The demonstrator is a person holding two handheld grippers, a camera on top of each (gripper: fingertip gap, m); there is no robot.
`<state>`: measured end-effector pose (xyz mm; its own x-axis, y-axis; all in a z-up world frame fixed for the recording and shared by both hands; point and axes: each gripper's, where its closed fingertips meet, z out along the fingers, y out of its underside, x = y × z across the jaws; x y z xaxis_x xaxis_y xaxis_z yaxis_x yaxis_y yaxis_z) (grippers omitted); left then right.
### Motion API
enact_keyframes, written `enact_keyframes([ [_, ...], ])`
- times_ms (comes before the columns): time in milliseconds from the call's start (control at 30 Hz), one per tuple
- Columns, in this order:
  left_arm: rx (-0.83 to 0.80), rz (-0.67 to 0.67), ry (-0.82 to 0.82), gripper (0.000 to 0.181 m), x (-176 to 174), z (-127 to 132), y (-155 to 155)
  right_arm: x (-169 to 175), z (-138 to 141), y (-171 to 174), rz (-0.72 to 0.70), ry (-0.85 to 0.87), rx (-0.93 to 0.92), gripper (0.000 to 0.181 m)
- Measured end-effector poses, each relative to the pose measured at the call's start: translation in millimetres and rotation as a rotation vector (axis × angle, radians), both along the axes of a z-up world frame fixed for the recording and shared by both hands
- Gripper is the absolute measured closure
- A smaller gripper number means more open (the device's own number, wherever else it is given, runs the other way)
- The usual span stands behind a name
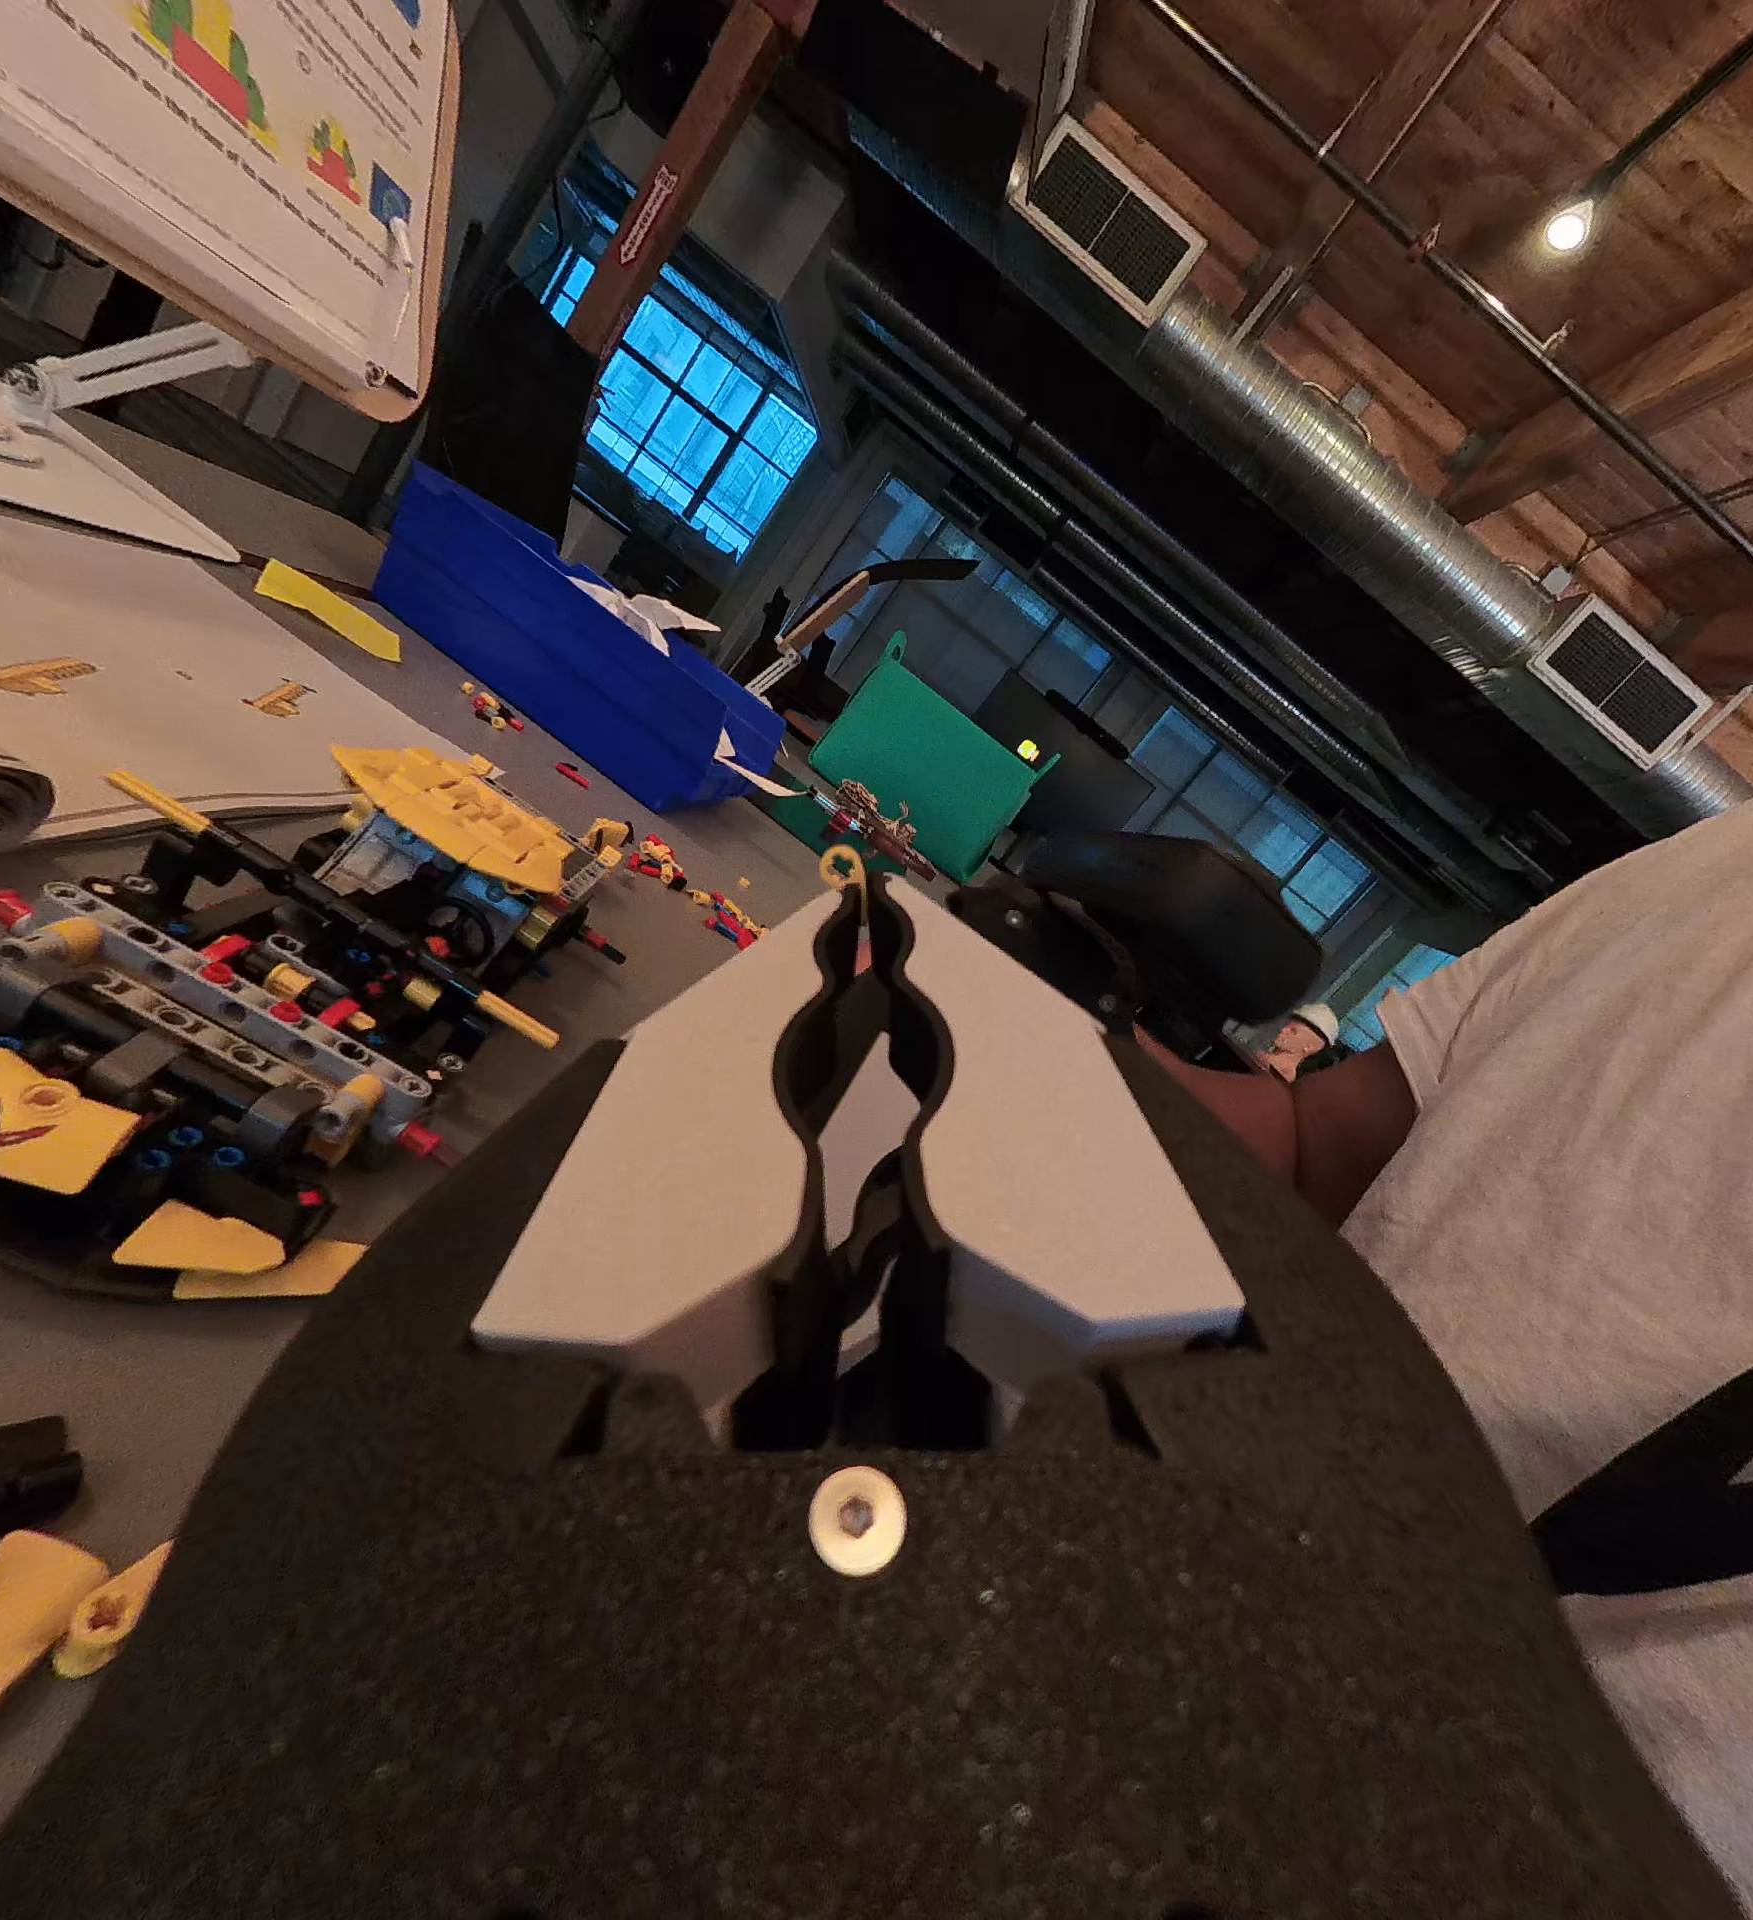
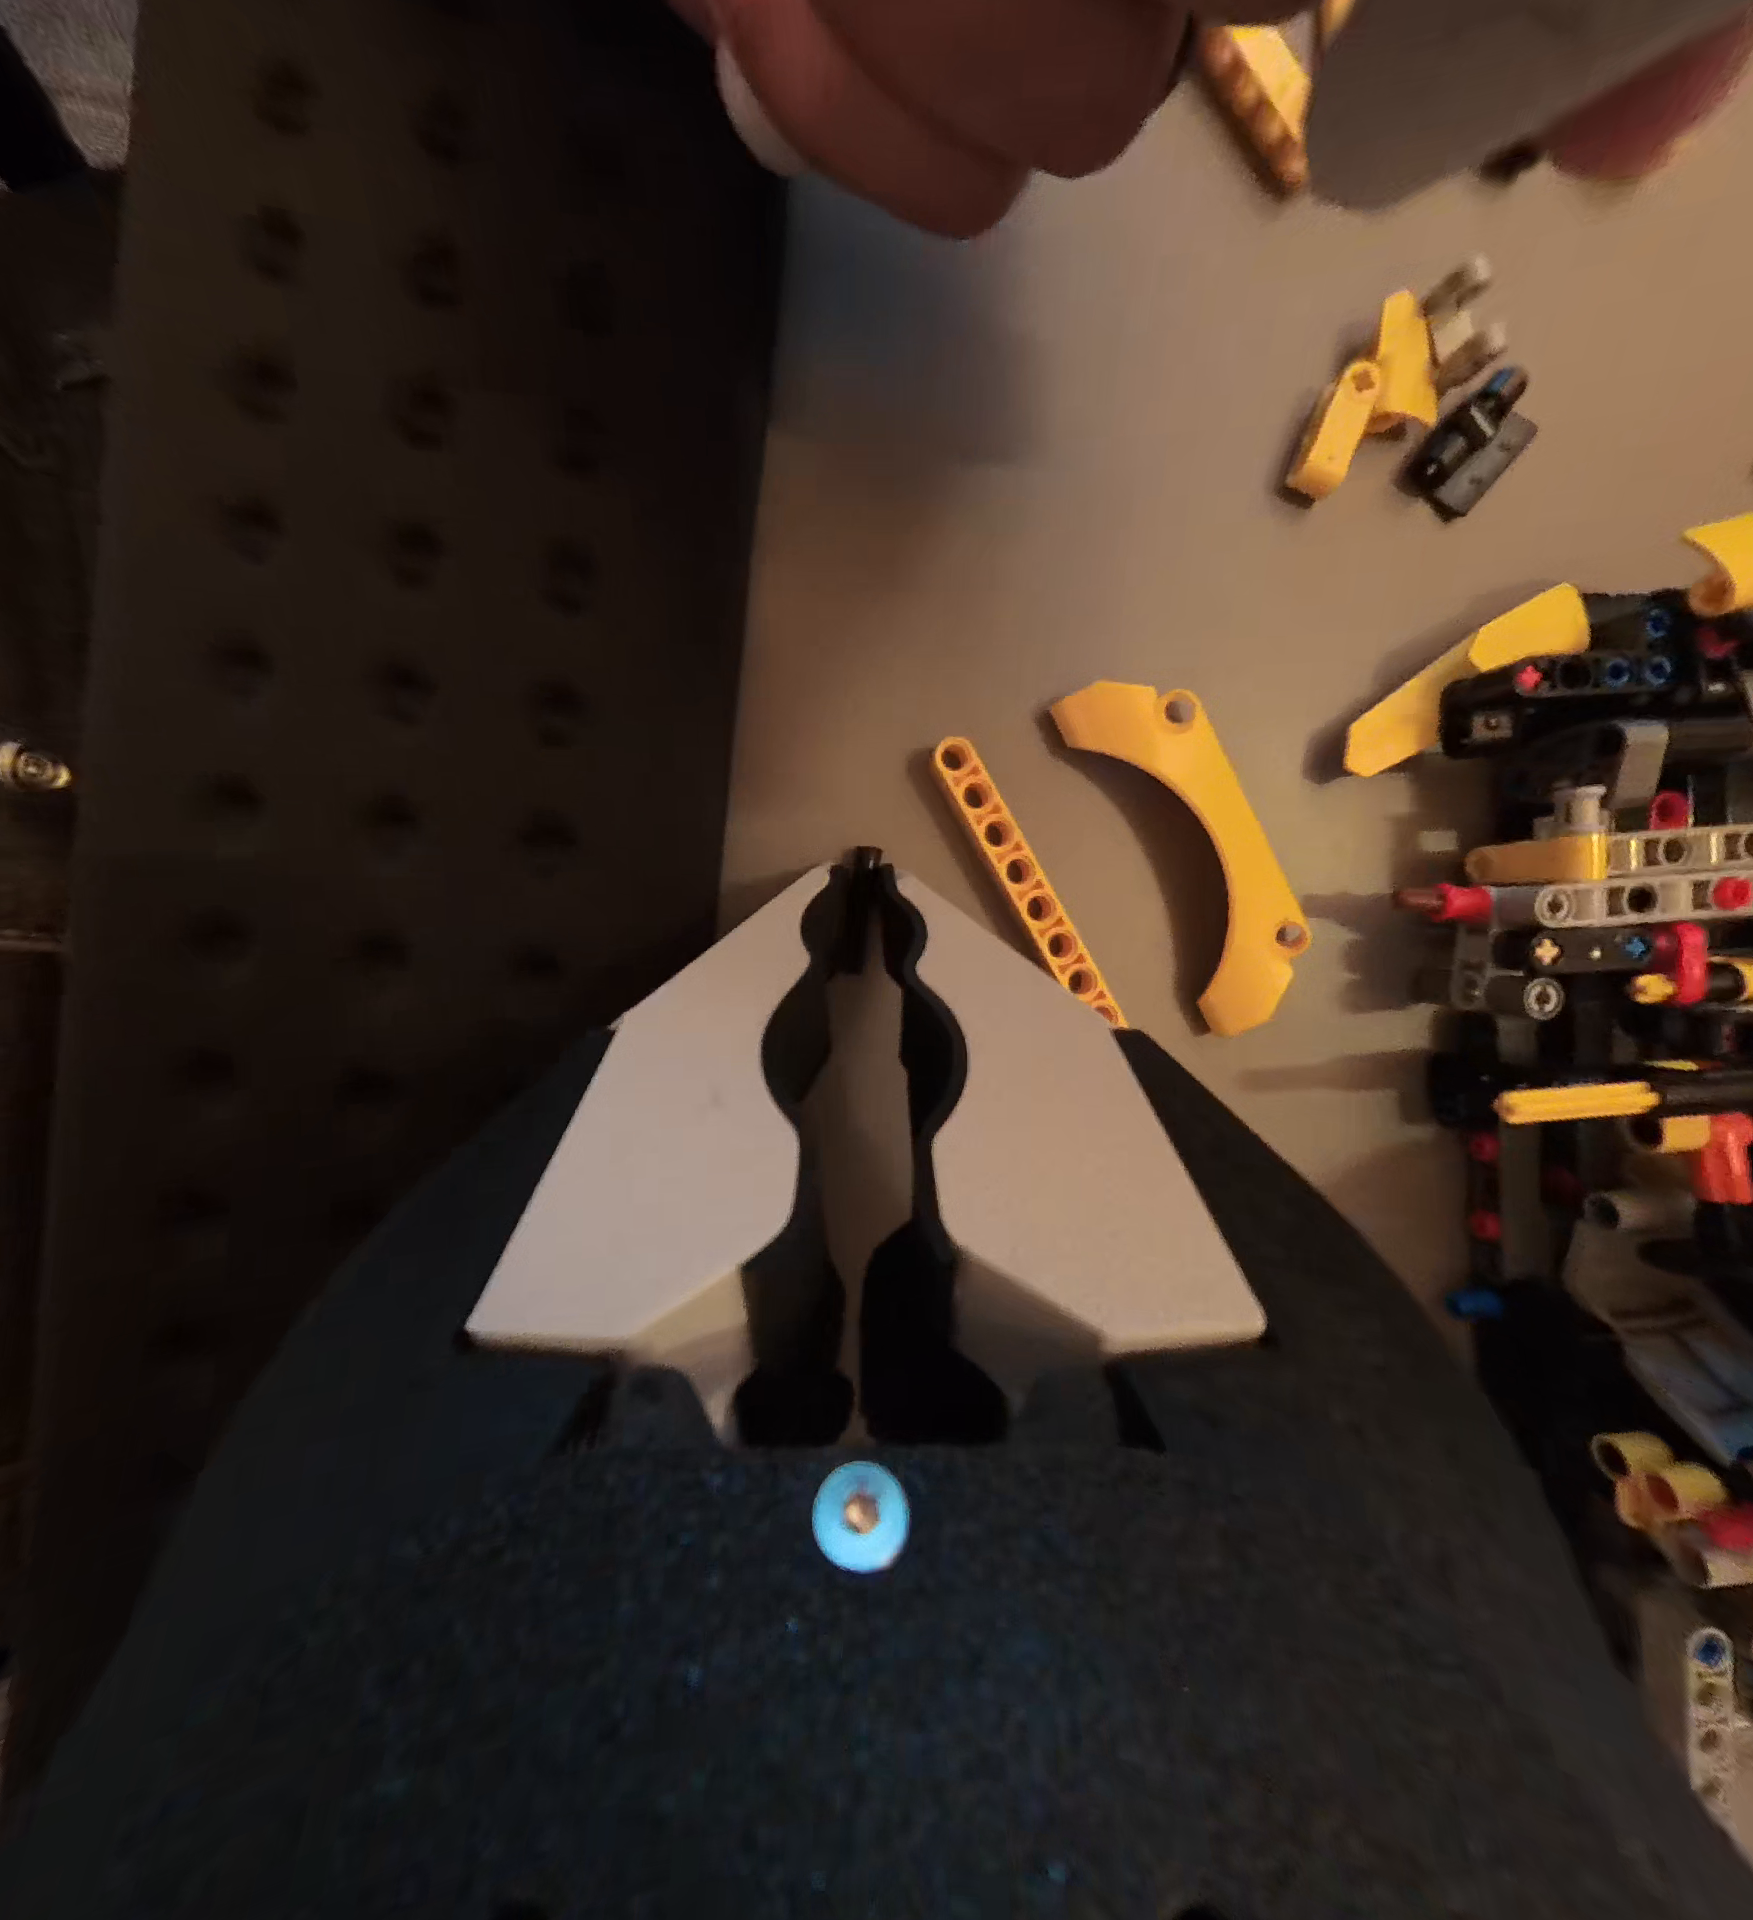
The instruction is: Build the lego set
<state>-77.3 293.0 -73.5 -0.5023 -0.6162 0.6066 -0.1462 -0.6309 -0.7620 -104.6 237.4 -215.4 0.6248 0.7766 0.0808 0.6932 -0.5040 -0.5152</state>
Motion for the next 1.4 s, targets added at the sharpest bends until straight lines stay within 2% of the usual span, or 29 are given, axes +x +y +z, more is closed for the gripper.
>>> enact_keyframes([
  [67,-0.021,0.005,-0.009,0.18,-1.0,1.8,3.1,3.2,8.4,4.9,-0.057,0.082,0.008,0.176],
  [100,-0.043,0.004,-0.019,0.18,-2.0,3.6,5.2,2.4,24.3,11.5,-0.094,0.187,0.053,0.177],
  [167,-0.111,-0.003,-0.053,0.18,-5.1,9.9,11.0,7.2,76.2,32.9,-0.196,0.437,0.232,0.177],
  [233,-0.194,-0.026,-0.105,0.18,-10.1,18.8,15.7,14.5,139.9,47.1,-0.258,0.753,0.448,0.177],
  [267,-0.226,-0.037,-0.126,0.181,-12.2,22.4,17.3,20.4,163.0,51.7,-0.296,0.898,0.52,0.177],
  [333,-0.254,-0.054,-0.147,0.181,-14.4,25.7,17.6,19.7,187.7,55.7,-0.3,1.131,0.559,0.177],
  [467,-0.219,-0.092,-0.159,0.181,-16.2,28.1,6.4,21.9,196.7,74.0,-0.365,1.277,0.592,0.177],
  [533,-0.175,-0.1,-0.156,0.181,-15.7,27.7,-0.5,13.2,194.4,79.9,-0.349,1.323,0.525,0.177],
  [633,-0.122,-0.113,-0.149,0.181,-14.8,26.1,-9.3,6.1,185.0,84.8,-0.35,1.321,0.465,0.177],
  [767,-0.129,-0.091,-0.158,0.181,-15.2,27.4,-4.8,4.7,178.2,82.3,-0.354,1.325,0.418,0.177],
  [1200,-0.152,-0.061,-0.169,0.181,-16.6,29.4,3.7,11.2,176.7,73.1,-0.346,1.313,0.43,0.177],
  [1400,-0.168,-0.071,-0.171,0.181,-17.1,29.7,4.2,10.8,175.9,69.8,-0.322,1.237,0.492,0.177],
])
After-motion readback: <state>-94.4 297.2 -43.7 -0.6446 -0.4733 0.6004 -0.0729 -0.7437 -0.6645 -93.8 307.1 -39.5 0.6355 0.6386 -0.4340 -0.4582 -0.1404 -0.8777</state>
